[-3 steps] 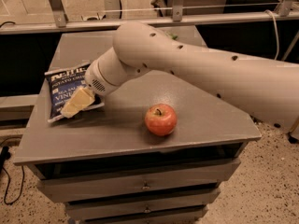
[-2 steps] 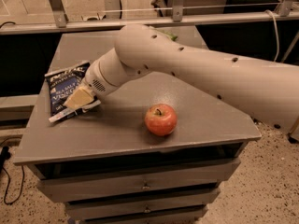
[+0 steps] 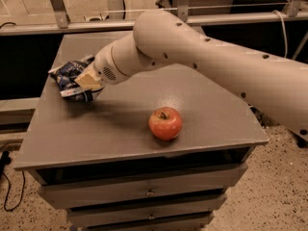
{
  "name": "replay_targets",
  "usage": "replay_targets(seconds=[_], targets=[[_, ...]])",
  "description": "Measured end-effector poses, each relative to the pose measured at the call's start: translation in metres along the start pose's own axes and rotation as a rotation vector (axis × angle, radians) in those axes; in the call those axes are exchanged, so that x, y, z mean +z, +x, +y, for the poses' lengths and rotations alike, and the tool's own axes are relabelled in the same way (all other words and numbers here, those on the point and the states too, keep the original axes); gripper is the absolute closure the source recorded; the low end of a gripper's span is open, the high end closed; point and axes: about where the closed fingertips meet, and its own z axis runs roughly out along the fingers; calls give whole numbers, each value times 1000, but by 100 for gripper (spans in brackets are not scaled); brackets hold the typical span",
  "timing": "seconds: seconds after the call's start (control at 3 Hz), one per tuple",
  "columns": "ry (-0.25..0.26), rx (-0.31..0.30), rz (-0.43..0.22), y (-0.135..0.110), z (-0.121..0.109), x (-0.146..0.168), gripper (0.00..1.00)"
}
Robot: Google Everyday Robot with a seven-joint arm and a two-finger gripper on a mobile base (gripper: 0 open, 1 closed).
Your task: Pick blue chip bag
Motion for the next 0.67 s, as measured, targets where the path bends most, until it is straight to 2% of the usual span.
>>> replay_targets(seconds=[0.33,0.67], targets=[[7,-55,-110,-38,-17,-41,100],[21,-86,-135,-52,-22,-50,100]])
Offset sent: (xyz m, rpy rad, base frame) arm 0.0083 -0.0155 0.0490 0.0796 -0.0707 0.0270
